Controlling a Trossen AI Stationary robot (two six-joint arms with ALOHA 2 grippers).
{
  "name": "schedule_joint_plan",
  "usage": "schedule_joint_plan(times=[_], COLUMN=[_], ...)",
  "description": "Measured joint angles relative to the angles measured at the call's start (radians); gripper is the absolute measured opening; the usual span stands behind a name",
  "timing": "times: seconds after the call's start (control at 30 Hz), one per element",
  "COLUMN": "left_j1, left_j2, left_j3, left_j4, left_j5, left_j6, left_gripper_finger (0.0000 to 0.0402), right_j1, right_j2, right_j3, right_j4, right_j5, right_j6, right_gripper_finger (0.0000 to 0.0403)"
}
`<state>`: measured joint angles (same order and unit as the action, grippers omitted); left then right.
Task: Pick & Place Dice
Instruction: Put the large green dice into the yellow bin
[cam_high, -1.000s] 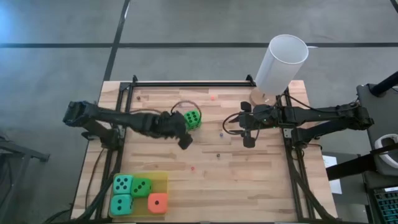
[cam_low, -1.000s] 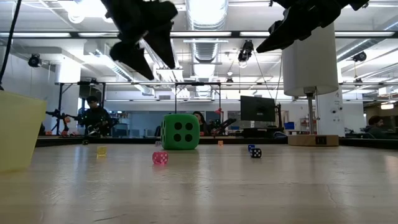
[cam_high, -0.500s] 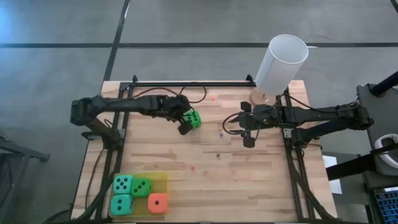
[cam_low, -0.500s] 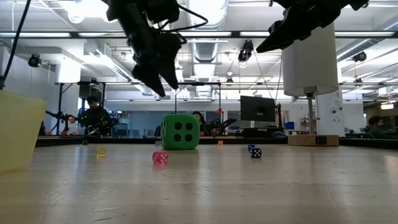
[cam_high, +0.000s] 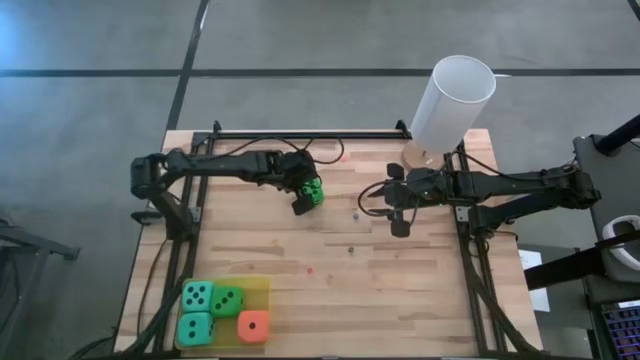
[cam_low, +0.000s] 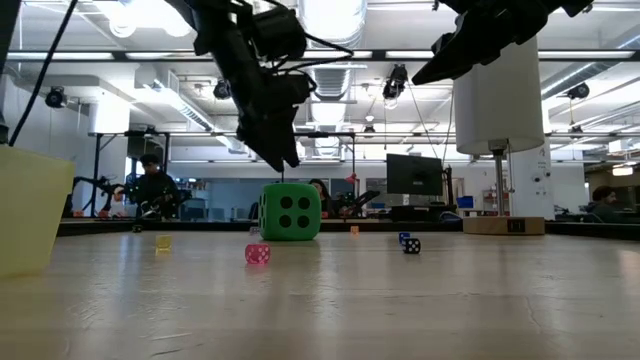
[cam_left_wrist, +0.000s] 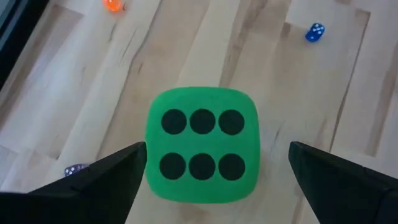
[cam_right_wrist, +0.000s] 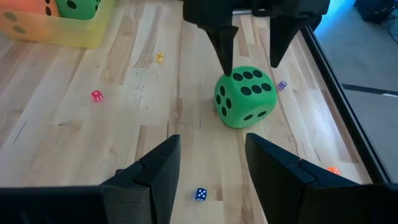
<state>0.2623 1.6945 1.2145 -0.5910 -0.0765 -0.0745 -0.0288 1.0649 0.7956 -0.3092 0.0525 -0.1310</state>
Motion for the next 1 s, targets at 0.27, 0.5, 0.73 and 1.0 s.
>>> schedule_joint_plan(times=[0.27,0.5,0.73,1.0], left_j1=[0.022,0.025,0.026,0.027], left_j2=[0.031,0.033,0.054,0.079], left_j3=[-0.006,-0.009,-0.010,-0.007], left_j4=[0.027,0.035,0.042,0.062], left_j5=[0.000,-0.001,-0.001,0.017], left_j6=[-0.003,-0.003,-0.003,-0.007], left_gripper_finger=[0.0400,0.0400,0.0400,0.0400], right_j1=[0.000,0.000,0.000,0.000], right_j2=[0.000,0.000,0.000,0.000], right_j3=[0.000,0.000,0.000,0.000], right_j4=[0.000,0.000,-0.001,-0.001], right_j5=[0.000,0.000,0.000,0.000], right_j6=[0.000,0.000,0.000,0.000], right_gripper_finger=[0.0180,0.0180,0.0180,0.0180])
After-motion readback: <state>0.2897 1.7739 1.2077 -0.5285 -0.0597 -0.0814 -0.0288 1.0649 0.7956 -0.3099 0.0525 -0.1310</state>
